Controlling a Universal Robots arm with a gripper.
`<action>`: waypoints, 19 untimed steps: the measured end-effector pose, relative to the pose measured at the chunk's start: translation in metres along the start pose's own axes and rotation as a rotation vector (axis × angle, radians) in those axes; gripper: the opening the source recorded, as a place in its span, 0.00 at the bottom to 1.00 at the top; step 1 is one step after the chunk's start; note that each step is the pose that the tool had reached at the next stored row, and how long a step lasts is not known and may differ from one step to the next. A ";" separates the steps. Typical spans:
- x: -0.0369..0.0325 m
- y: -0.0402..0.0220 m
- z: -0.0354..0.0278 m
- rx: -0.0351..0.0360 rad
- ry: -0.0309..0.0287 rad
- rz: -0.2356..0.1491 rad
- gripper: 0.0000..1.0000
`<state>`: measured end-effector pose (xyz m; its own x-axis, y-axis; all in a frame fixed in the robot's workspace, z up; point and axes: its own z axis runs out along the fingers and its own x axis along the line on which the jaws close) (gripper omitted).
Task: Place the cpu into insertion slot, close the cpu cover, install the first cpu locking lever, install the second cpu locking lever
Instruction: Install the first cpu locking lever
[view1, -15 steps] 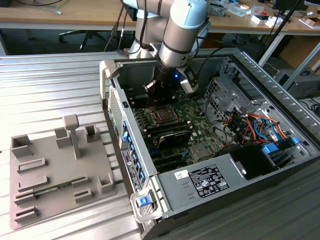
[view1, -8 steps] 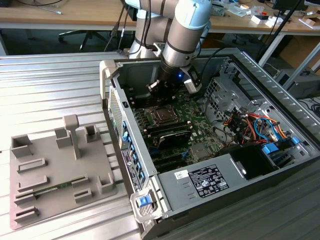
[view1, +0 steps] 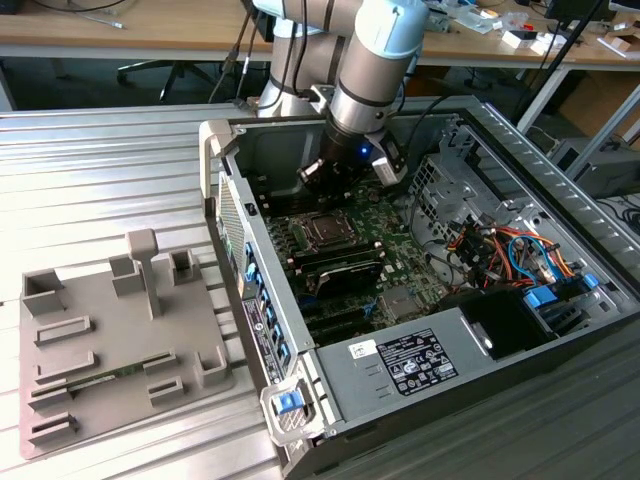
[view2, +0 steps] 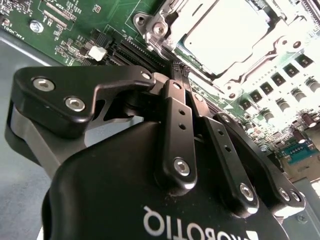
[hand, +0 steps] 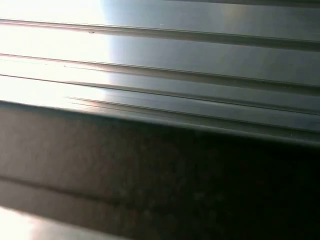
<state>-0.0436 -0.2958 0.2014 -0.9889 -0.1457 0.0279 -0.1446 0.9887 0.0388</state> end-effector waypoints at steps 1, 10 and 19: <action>-0.0001 0.0007 0.0000 -0.0002 0.0000 -0.001 0.11; -0.0006 0.0032 -0.0031 -0.0018 -0.0003 -0.003 0.11; -0.0046 -0.0199 -0.0077 -0.0021 0.0023 -0.003 0.11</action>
<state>-0.0360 -0.3150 0.2081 -0.9885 -0.1484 0.0301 -0.1471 0.9883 0.0410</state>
